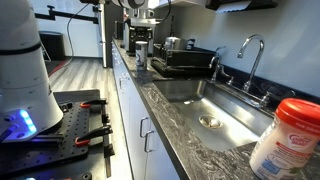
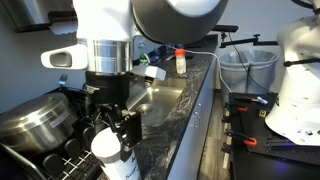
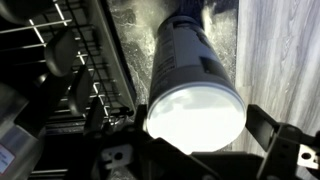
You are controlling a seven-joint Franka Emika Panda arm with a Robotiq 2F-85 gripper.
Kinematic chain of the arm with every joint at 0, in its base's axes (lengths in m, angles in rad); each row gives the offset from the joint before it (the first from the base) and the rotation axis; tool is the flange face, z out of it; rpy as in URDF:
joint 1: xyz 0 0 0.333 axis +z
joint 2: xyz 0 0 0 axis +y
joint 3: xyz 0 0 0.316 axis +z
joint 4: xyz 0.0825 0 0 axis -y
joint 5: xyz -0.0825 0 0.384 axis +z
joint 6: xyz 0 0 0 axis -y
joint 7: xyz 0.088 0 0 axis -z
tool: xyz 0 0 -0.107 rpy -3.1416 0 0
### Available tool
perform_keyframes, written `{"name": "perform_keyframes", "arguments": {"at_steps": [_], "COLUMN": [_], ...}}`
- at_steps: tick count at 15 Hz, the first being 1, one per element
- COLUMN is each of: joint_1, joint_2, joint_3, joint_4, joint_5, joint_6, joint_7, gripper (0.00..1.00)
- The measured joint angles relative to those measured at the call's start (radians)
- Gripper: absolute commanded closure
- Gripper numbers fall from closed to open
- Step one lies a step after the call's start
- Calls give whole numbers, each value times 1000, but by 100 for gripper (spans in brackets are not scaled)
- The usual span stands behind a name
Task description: Pick up the bottle and put it on the left side of the counter
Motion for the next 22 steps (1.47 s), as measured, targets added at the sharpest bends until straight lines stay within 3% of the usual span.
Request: {"name": "perform_keyframes", "arguments": {"at_steps": [6, 7, 10, 18, 22], "joint_1": [-11, -15, -26, -39, -55], "joint_2": [19, 22, 30, 27, -37], "joint_3": [1, 1, 0, 0, -2], "joint_4": [16, 18, 21, 50, 81], "joint_5": [-8, -10, -28, -70, -39], "joint_6": [-29, -30, -31, -62, -149], "joint_7": [0, 0, 0, 2, 1], "gripper": [0, 21, 40, 40, 40]}}
